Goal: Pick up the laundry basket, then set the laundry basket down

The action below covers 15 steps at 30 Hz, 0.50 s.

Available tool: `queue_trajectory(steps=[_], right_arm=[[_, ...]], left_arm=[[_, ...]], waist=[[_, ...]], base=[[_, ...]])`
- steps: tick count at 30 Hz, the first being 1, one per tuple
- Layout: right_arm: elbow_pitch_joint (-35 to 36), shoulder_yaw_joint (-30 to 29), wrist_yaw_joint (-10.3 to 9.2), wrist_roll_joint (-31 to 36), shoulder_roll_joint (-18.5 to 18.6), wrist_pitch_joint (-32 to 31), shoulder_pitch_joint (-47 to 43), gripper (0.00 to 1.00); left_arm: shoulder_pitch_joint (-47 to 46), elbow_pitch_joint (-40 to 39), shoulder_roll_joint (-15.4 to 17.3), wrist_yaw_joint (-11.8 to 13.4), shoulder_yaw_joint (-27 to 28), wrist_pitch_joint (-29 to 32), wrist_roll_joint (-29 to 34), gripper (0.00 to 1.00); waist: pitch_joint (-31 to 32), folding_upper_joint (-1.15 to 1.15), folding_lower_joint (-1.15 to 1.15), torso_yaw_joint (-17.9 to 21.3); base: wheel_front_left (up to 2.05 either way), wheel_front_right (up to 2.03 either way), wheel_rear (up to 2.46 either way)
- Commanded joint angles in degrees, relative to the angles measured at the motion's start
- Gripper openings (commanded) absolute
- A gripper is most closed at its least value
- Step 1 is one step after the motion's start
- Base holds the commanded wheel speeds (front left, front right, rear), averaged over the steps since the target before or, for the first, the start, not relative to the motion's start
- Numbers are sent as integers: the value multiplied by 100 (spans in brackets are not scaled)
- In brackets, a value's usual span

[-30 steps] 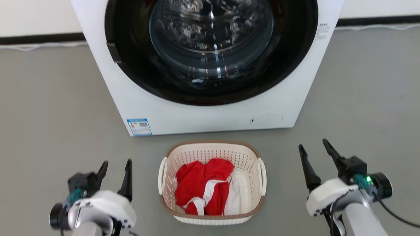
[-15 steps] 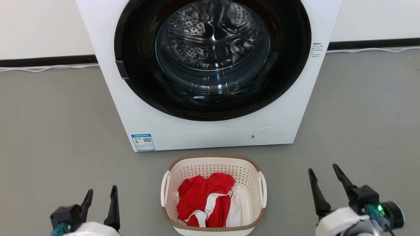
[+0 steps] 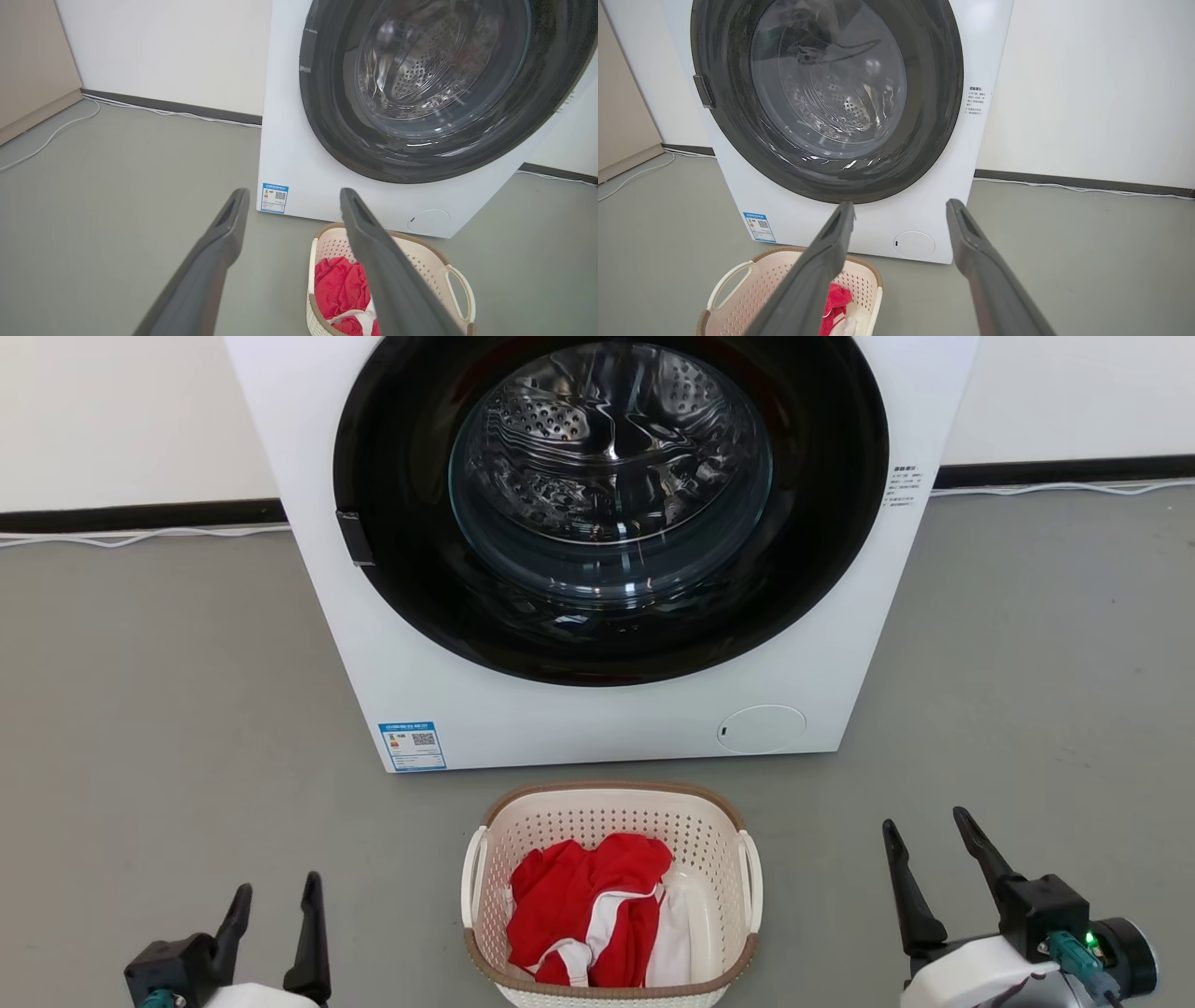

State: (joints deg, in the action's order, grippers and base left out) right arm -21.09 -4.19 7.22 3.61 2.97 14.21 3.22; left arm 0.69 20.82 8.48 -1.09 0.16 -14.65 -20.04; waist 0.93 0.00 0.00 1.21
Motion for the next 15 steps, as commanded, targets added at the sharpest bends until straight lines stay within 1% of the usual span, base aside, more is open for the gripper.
queue_trajectory(steps=[1, 2, 6, 9, 12, 15], right_arm=[[190, 124, 26, 75, 10, 79, 16, 0], [-23, 4, 0, -9, -4, -7, 2, 0], [-250, 11, 0, -49, -35, -29, -115, 0], [-261, -33, 1, -263, -34, -113, -73, 0], [-232, -41, 1, -501, -34, -169, -70, 0], [-198, -32, 2, -738, -33, -208, -75, 0]], left_arm=[[-149, -176, 56, -91, 190, -35, 99, 0], [-1, 16, -13, -62, -6, 4, 36, 0], [82, 245, -145, -61, -28, 19, -1, 0], [50, 239, -155, -75, 3, 83, -170, 0], [39, 209, -165, -89, 19, 135, -347, 0], [28, 183, -175, -103, 30, 181, -522, 0]], waist=[[1, 0, 0, -13], [2, 0, 0, -11], [2, 0, 0, -12], [2, 0, 3, -14], [10, 0, 13, -17], [3, 0, 4, -19]], base=[[0, 0, 0], [0, 0, 0], [0, 0, 0], [0, 0, 0], [0, 0, 0], [0, 0, 0]])
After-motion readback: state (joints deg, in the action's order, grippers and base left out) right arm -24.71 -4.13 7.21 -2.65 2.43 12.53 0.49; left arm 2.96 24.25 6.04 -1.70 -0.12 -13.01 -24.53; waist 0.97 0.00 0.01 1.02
